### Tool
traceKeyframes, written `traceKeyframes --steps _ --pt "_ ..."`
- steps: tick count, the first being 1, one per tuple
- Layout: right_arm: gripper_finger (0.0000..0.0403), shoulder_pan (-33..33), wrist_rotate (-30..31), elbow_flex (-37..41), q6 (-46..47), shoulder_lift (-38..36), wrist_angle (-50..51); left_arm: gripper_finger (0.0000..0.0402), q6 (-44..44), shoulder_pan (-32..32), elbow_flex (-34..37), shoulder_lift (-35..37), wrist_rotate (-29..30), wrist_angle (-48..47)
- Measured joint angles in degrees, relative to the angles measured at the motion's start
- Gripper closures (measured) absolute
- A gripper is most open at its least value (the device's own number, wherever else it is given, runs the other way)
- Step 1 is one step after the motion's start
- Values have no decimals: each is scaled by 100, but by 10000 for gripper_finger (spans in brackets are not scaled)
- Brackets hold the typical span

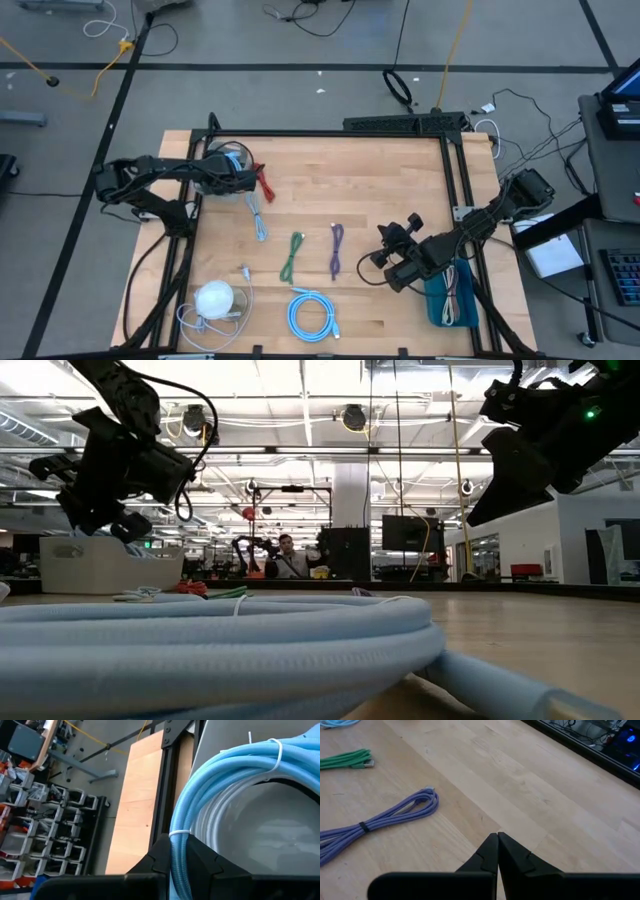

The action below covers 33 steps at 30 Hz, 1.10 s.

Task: Pick & Place USB Port
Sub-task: Put the top right blue HDMI cable into the gray basket, then put the orange USB cable into the blue basket

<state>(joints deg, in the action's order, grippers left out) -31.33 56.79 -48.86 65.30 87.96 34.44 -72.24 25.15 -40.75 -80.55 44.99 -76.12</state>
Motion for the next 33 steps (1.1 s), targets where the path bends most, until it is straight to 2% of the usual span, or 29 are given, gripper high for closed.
traceKeyframes --steps 5,9,13,17,25,33 --pt "403 0 -2 0 -4 0 2 323 278 -4 0 -2 74 -60" --pt "403 0 -2 0 -4 0 2 271 -58 -2 0 0 155 -388" --pt "403 0 0 0 -4 0 4 220 -15 -4 0 0 26 -335" --pt "403 0 0 0 -4 0 4 186 54 -53 0 0 -70 -305" --pt "403 0 4 0 -4 0 4 170 10 -431 -38 0 -29 -130" --pt "403 0 7 0 -7 0 7 170 81 -921 -716 0 323 -177"
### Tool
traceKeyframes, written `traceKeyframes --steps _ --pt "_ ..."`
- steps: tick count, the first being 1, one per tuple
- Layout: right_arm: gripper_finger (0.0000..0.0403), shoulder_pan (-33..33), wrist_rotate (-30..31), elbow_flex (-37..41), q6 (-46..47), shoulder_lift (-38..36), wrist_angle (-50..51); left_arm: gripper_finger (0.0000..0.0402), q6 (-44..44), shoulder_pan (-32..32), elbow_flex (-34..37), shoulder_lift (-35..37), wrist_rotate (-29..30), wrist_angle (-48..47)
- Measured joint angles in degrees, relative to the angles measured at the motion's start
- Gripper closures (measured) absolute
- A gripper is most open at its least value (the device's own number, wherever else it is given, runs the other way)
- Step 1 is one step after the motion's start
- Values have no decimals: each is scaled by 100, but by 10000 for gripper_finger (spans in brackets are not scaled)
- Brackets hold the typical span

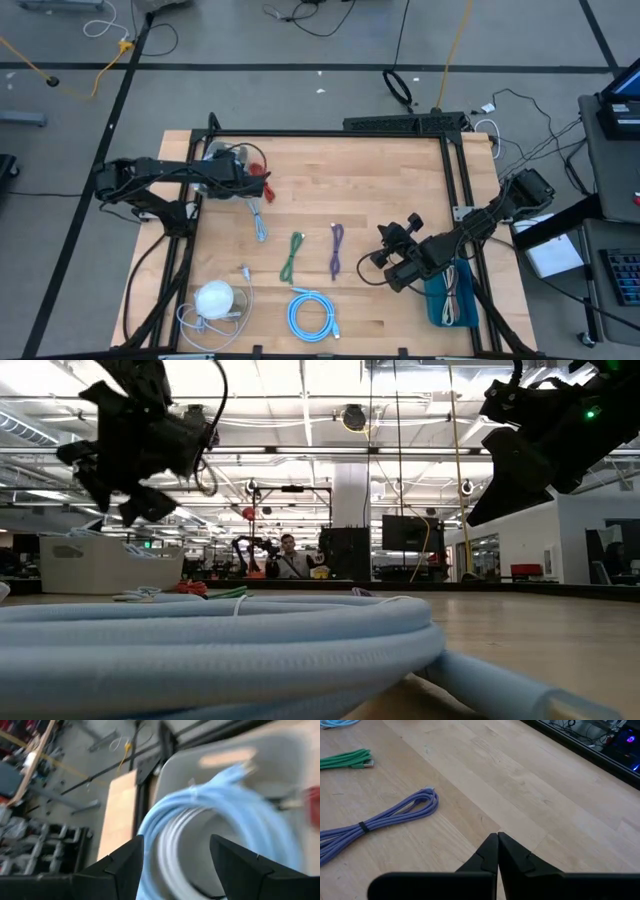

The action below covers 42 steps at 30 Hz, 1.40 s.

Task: Pick & Place USB Port
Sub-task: Put the orange USB cable into the blue basket

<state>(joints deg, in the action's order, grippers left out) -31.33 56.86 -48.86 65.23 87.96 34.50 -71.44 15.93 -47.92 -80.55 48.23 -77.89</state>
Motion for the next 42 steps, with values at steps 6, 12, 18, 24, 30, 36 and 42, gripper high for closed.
traceKeyframes --steps 6,12,18,24,30,36,42 --pt "403 0 2 0 -17 0 0 170 1006 -550 -808 0 -37 509" --pt "403 -3 -9 0 -15 0 0 170 2186 -789 -1216 0 -2148 1984" --pt "403 -72 -17 0 1 0 -3 170 2234 -553 -1253 0 -2848 1913" --pt "403 -103 -15 0 1 0 -59 169 4315 -499 -1248 -118 -2884 2317" --pt "403 -94 -7 0 -13 0 -65 169 8208 -1105 -1208 -388 -2290 2518" --pt "403 -94 -7 0 -15 2 -87 169 10042 -1228 -1144 -1021 -1758 2502" --pt "403 -103 -45 0 -15 2 -135 170 10716 -846 -1144 -1692 -1096 2422"
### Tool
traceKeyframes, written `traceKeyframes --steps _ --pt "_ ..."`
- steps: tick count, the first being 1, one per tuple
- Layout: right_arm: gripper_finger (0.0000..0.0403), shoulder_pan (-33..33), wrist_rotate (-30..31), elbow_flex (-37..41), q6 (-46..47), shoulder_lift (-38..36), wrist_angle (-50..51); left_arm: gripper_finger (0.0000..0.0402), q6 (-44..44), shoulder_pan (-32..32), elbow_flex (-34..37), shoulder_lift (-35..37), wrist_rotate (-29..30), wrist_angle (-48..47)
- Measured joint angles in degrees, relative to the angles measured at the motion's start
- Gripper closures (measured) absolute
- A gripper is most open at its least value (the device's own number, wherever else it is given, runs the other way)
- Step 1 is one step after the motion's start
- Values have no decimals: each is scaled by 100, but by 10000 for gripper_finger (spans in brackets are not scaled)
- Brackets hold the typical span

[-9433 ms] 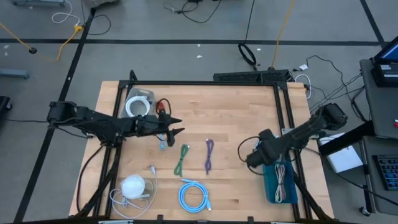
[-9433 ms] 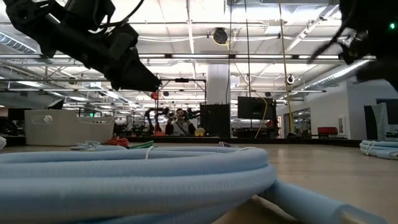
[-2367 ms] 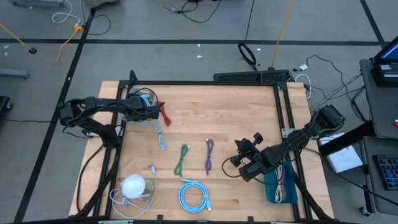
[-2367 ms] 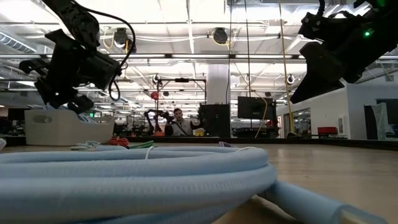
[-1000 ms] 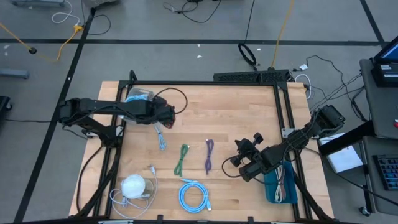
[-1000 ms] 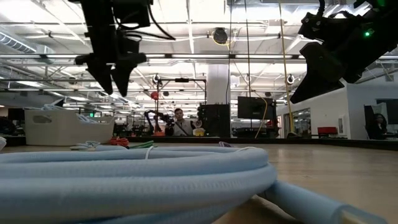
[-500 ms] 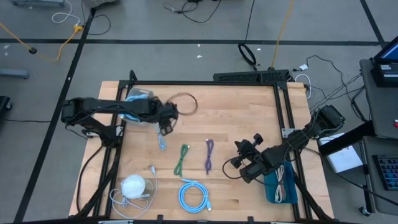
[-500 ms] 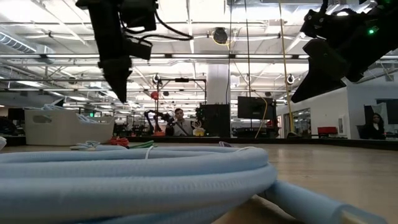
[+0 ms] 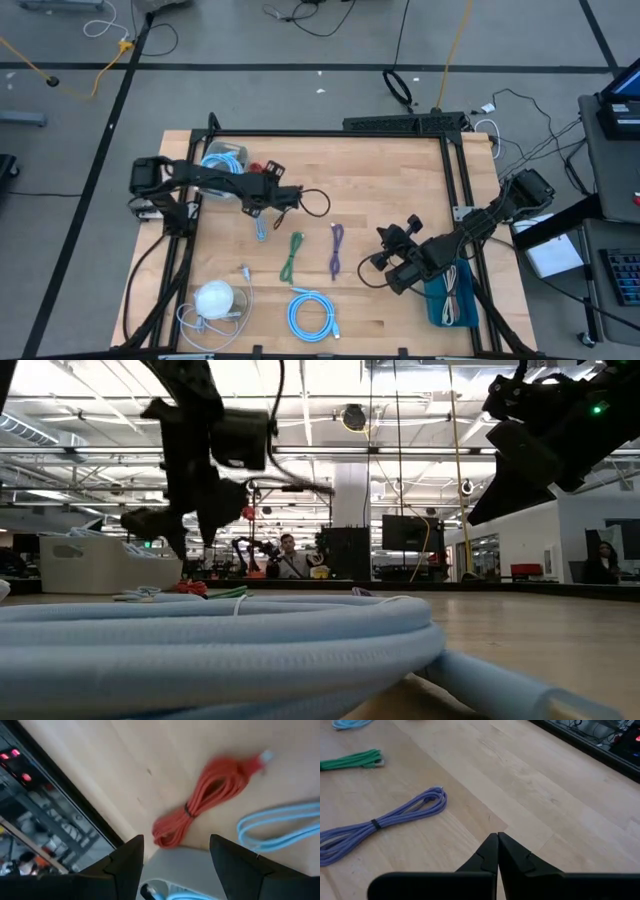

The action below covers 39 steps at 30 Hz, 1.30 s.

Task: Pick & Place USB Port
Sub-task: Put the orange USB cable into the blue basket

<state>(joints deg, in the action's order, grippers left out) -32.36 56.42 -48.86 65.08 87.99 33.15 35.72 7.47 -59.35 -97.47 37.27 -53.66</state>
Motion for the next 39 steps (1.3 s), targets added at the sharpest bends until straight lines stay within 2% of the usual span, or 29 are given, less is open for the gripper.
traceKeyframes --steps 5,10,20,29,39 --pt "403 0 -99 0 -44 0 4 170 -194 426 0 -214 64 -599" --pt "403 0 -97 112 -46 0 -160 170 27 800 0 -216 -238 -794" --pt "403 4 -102 234 -128 0 -456 170 809 705 0 -218 -445 -496" --pt "403 7 -104 234 -343 0 -685 170 1409 681 -4 -225 -738 546" --pt "403 7 -108 234 -344 0 -684 170 1436 956 -4 -225 -775 375"
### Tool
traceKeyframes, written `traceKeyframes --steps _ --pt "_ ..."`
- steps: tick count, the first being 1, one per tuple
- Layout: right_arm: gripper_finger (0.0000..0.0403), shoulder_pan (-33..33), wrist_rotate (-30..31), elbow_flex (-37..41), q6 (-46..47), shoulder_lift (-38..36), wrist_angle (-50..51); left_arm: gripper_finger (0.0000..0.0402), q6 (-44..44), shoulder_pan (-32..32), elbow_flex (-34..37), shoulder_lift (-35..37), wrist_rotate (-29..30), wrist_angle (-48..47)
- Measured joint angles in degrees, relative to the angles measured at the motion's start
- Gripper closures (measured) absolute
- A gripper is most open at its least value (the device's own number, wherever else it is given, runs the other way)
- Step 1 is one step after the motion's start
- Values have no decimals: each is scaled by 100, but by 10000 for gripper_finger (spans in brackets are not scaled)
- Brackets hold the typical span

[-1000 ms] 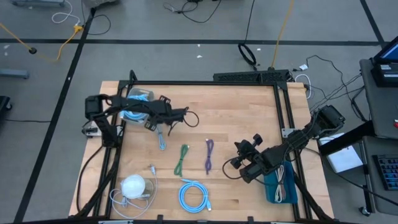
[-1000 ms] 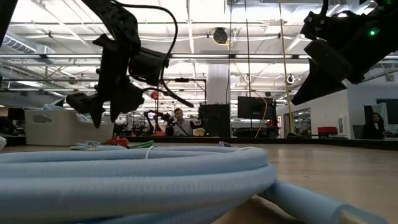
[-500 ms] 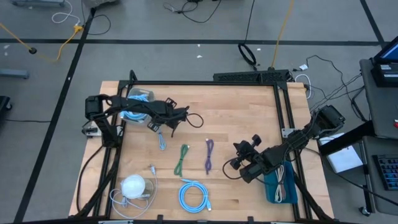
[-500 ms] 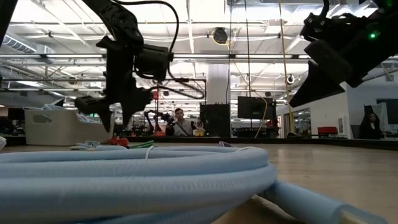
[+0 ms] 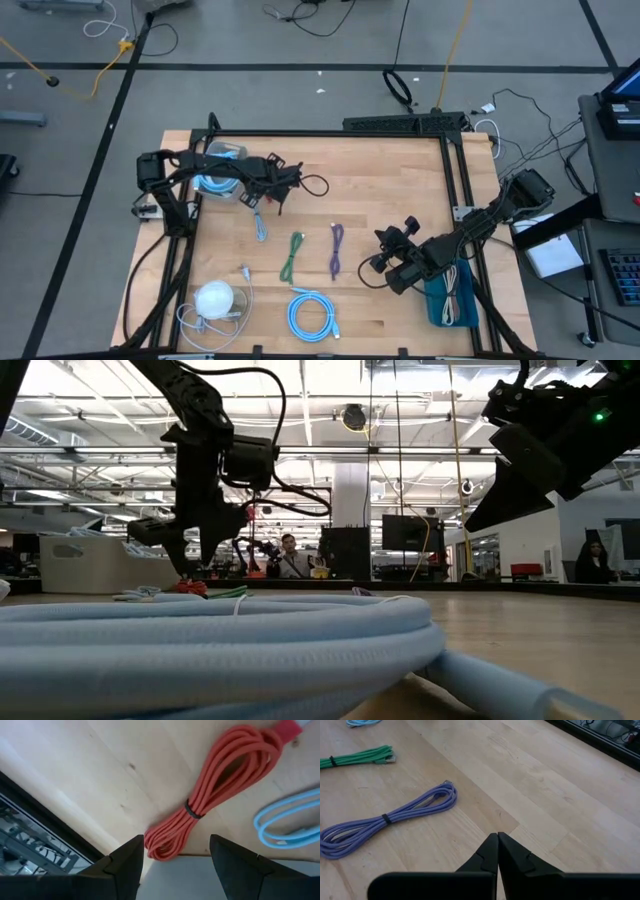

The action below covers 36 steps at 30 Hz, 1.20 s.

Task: Pick & Place USB Port
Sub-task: Put the orange USB cable into the blue basket

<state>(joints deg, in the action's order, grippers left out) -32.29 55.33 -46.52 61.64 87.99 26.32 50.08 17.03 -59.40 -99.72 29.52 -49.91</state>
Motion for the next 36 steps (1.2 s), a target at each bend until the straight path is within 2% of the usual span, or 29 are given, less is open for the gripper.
traceKeyframes --steps 7,17,19,21,25,26,31,36 --pt "403 0 0 0 -2 0 -14 170 -54 99 0 -58 -282 9" --pt "403 0 -13 2 -215 0 -193 172 -160 22 -37 -950 -138 -51" --pt "403 0 -11 2 -215 -2 -193 190 -269 -23 -28 -1029 -21 -61" --pt "403 0 -14 2 -235 -2 -201 230 -419 -77 -17 -1033 79 -89" --pt "403 0 -8 2 -237 0 -211 362 -787 -96 -76 -897 45 -160" --pt "403 0 -7 2 -237 -2 -213 378 -970 -91 -97 -854 -25 -187" --pt "403 4 -2 2 -237 0 -214 390 -1965 -193 -328 -622 -576 138" --pt "403 4 99 2 -237 -2 -261 390 -3453 -379 -540 22 -2016 1387"
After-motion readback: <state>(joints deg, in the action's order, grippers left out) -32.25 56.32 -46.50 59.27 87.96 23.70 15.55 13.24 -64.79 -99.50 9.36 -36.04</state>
